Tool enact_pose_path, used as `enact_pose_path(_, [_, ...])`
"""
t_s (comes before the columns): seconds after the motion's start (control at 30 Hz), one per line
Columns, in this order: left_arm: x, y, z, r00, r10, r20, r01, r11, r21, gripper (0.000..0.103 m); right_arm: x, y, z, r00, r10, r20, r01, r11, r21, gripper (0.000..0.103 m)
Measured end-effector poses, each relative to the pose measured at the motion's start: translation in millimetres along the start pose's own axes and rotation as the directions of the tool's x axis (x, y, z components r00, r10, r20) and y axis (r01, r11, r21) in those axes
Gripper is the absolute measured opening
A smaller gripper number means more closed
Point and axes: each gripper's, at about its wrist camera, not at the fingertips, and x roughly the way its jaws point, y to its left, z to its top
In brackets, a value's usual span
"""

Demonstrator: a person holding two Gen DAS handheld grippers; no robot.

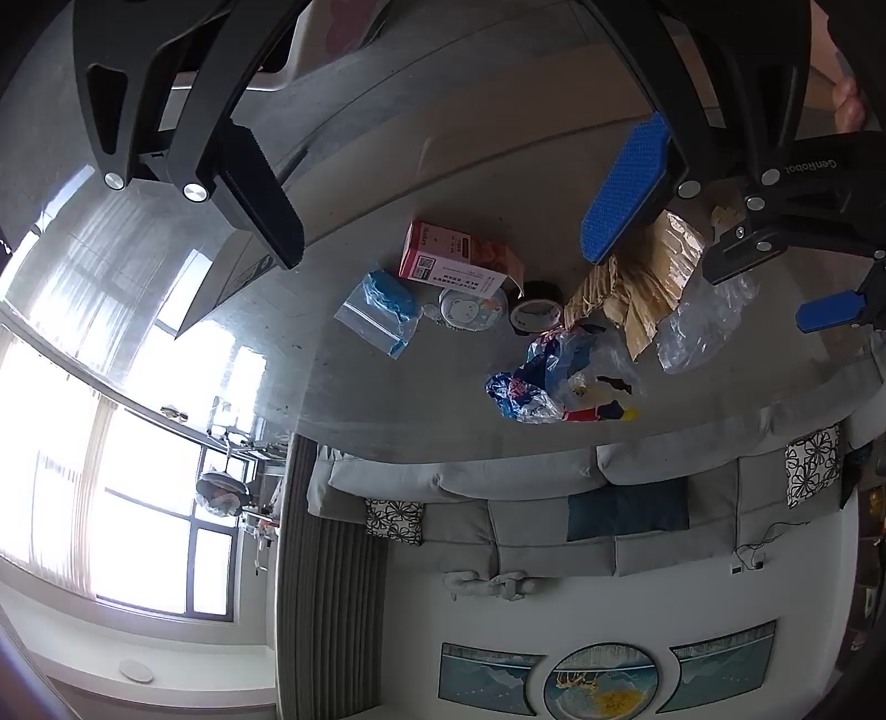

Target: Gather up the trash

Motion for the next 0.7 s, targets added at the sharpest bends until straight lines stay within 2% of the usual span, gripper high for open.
enact_pose_path(0.27, [5, -7, -7, 1.000, 0.007, 0.008, -0.007, 1.000, -0.008, 0.100, 1, 0, 0, 1.000, -0.001, 0.000, 0.001, 1.000, 0.004, 0.100])
enact_pose_path(0.7, [0, 8, 4, 1.000, -0.002, 0.008, 0.002, 0.999, -0.035, 0.100, -2, 4, 3, 1.000, 0.004, 0.015, -0.004, 1.000, -0.006, 0.100])
